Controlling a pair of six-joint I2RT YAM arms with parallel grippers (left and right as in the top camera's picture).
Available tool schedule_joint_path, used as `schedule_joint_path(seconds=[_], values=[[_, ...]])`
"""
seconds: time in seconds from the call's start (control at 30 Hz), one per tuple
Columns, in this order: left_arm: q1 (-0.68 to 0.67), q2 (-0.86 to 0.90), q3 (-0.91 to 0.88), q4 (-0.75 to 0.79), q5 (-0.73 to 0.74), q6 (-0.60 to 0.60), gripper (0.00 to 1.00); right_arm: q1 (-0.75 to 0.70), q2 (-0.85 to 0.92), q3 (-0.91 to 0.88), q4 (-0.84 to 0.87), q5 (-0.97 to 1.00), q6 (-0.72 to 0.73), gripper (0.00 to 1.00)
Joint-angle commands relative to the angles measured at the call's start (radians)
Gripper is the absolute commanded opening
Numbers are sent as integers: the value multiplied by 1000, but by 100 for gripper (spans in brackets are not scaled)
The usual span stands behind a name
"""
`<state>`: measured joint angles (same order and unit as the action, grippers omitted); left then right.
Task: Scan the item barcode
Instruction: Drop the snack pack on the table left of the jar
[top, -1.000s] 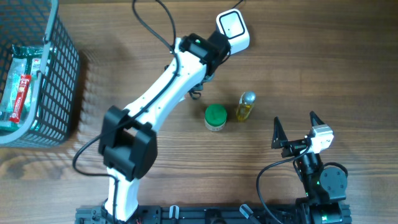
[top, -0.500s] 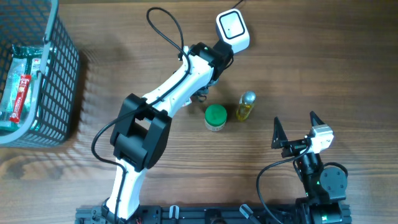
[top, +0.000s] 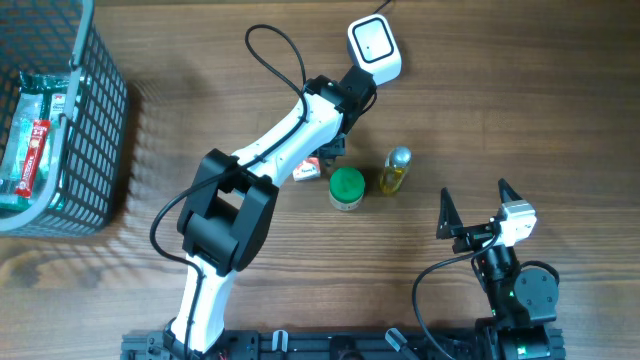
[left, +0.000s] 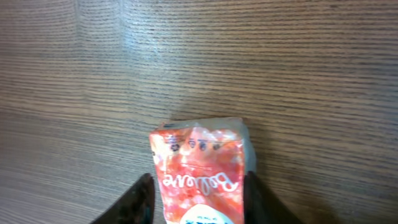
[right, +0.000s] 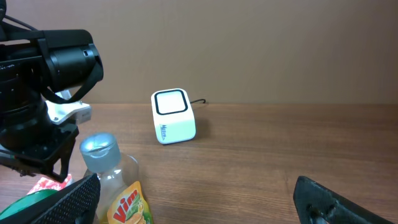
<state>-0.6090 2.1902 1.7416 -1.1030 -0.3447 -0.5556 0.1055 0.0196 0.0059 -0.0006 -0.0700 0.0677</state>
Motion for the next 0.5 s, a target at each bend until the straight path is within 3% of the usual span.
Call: schedule_joint_path(seconds=[0.0,0.23,0.37,0.43,0.47], values=[[12,2,-8,1,16,28,43,-5,-4,-1,2,9,11,100],[103,-157,35,0,10,76,50,-5,-4,-1,2,9,11,100],[249,-333,100,9,-86,121,71,-5,-4,-1,2,9,11,100],[357,-435,135,45,-68,267,77,-5,-4,-1,2,9,11,100],[407,-476,145,69,-53,320,85,-5,-4,-1,2,9,11,100]])
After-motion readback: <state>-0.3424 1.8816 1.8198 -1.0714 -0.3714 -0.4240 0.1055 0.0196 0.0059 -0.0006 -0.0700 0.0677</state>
